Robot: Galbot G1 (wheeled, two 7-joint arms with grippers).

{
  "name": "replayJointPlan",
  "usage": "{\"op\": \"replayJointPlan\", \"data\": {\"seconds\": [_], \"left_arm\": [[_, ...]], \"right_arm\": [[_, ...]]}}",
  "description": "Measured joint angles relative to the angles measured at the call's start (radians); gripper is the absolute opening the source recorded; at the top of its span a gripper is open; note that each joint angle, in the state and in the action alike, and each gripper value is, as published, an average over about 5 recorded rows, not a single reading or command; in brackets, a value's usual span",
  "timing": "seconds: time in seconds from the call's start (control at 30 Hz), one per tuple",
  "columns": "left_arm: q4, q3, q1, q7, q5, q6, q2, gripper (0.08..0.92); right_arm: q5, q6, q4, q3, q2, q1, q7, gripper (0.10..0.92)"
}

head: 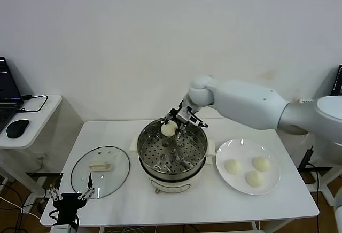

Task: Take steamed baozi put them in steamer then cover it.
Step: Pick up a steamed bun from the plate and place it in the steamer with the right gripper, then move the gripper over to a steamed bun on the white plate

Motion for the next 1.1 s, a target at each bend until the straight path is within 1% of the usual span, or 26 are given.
{"op": "replayJointPlan", "data": {"seconds": [0.23,0.33,0.43,0.5,0.6,0.7,0.77,0.9,1.1], "left_arm": [[0.004,-0.001,-0.004,0.001,0.000,0.000,0.000,0.823],[0.005,0.000,-0.006,0.002,0.000,0.000,-0.001,0.823],[0.005,0.000,-0.007,0.002,0.000,0.000,-0.001,0.823],[0.005,0.000,-0.006,0.002,0.000,0.000,-0.001,0.823],[0.002,-0.002,-0.004,0.003,0.000,0.001,0.001,0.823],[-0.003,-0.003,-0.002,0.004,-0.001,0.002,0.003,0.823],[-0.006,-0.004,-0.001,0.005,-0.002,0.003,0.004,0.823],[-0.016,-0.002,-0.001,0.007,-0.002,0.003,0.008,0.823],[-0.033,0.007,0.002,0.010,-0.002,0.005,0.016,0.823]], "right_arm": [[-0.095,0.078,-0.038,0.003,0.026,-0.025,0.028,0.561],[-0.121,0.102,-0.049,0.007,0.033,-0.031,0.040,0.592],[-0.136,0.116,-0.053,0.013,0.036,-0.032,0.046,0.658],[-0.137,0.120,-0.052,0.013,0.035,-0.028,0.047,0.718],[-0.112,0.110,-0.040,0.006,0.026,-0.008,0.035,0.789],[-0.046,0.062,-0.002,-0.007,0.003,0.028,0.002,0.818],[0.011,0.010,0.035,-0.016,-0.020,0.056,-0.027,0.821],[0.117,-0.123,0.116,-0.025,-0.086,0.113,-0.088,0.823],[0.236,-0.331,0.229,-0.024,-0.223,0.160,-0.152,0.823]]}}
